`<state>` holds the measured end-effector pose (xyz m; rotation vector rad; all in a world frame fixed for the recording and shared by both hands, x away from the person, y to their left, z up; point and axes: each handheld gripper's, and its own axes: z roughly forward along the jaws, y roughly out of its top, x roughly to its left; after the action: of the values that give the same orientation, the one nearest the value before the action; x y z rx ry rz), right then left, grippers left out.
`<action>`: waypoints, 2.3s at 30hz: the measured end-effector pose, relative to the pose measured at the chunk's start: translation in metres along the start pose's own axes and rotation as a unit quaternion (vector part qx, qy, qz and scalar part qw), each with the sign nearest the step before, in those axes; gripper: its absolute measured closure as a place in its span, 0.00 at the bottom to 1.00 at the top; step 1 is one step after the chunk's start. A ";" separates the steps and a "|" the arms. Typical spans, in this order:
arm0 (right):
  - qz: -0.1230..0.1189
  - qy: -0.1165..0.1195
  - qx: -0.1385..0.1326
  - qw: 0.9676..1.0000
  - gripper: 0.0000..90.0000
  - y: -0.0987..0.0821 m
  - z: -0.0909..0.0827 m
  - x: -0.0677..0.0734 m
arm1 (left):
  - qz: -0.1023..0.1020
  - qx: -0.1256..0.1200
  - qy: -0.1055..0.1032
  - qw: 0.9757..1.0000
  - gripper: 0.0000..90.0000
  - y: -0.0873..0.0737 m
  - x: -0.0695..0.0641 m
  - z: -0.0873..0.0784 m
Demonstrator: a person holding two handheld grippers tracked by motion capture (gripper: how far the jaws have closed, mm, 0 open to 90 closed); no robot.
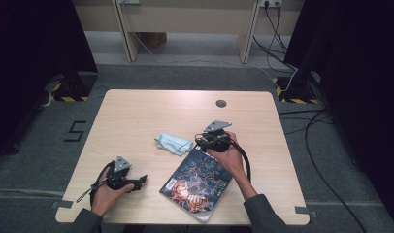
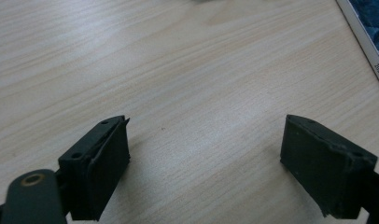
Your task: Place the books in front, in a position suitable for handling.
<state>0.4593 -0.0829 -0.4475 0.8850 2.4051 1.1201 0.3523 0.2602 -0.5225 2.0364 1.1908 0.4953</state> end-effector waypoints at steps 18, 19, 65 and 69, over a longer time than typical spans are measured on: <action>-0.008 0.042 0.033 0.999 0.74 0.013 0.056 0.024 | 0.000 -0.001 0.000 1.000 0.16 0.000 0.000 0.000; -0.008 0.042 0.033 0.999 0.74 0.013 0.056 0.024 | 0.000 -0.001 0.000 1.000 0.16 0.000 0.000 0.000; 0.062 -0.083 0.115 0.988 0.92 0.002 0.058 -0.075 | 0.001 -0.004 -0.001 1.000 0.16 0.000 0.000 0.001; 0.072 -0.086 0.108 0.988 0.92 -0.007 0.042 -0.084 | 0.001 -0.004 -0.002 1.000 0.16 -0.001 0.000 0.001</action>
<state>0.5420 -0.1187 -0.4758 1.1898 2.3793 0.8028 0.3523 0.2601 -0.5233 2.0314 1.1820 0.4972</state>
